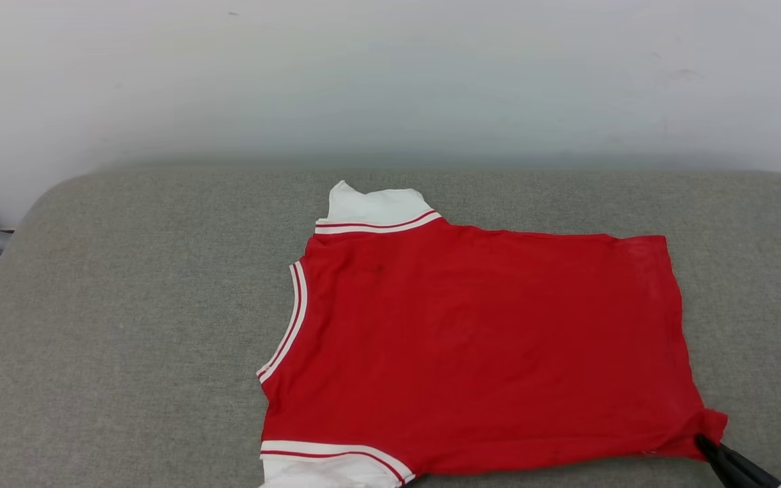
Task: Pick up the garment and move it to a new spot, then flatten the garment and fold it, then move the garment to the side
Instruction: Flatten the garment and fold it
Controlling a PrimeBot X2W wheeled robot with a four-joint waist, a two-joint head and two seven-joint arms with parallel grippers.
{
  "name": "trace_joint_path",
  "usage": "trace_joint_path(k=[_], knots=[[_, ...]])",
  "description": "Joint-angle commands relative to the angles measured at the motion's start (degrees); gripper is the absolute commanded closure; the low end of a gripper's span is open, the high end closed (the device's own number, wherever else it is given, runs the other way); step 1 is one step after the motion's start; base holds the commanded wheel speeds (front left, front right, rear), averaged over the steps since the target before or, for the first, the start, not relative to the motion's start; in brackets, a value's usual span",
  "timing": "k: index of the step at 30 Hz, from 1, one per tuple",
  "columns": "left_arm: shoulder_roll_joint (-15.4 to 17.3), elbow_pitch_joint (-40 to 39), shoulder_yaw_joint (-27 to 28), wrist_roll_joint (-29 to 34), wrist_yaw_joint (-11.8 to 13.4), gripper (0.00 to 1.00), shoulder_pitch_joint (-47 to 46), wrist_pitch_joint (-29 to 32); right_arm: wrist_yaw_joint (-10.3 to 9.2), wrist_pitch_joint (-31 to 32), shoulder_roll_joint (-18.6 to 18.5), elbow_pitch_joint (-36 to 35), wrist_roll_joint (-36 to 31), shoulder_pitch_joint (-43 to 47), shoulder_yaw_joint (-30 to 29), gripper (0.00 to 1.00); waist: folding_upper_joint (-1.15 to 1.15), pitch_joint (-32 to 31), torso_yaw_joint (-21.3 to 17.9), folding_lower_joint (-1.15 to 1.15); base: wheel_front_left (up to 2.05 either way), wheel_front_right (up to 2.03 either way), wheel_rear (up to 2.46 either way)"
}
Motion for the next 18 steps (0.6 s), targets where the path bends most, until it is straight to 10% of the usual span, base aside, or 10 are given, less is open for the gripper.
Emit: trace_joint_path(k=[1, 18], knots=[[-0.34, 0.57, 0.14, 1.11, -0.3, 1.0, -2.32, -0.78, -0.09, 0.87, 1.17, -0.99, -1.06, 0.68, -1.51, 1.0, -0.01, 0.39, -0.14, 0.01, 0.0, 0.0, 0.0], [-1.64, 10.92, -0.31, 8.79, -6.15, 1.0, -24.81, -1.89, -0.08, 6.26, 5.65, -5.53, -4.5, -3.86, -9.53, 1.0, -0.01, 6.39, -2.75, 0.01, 0.0, 0.0, 0.0]])
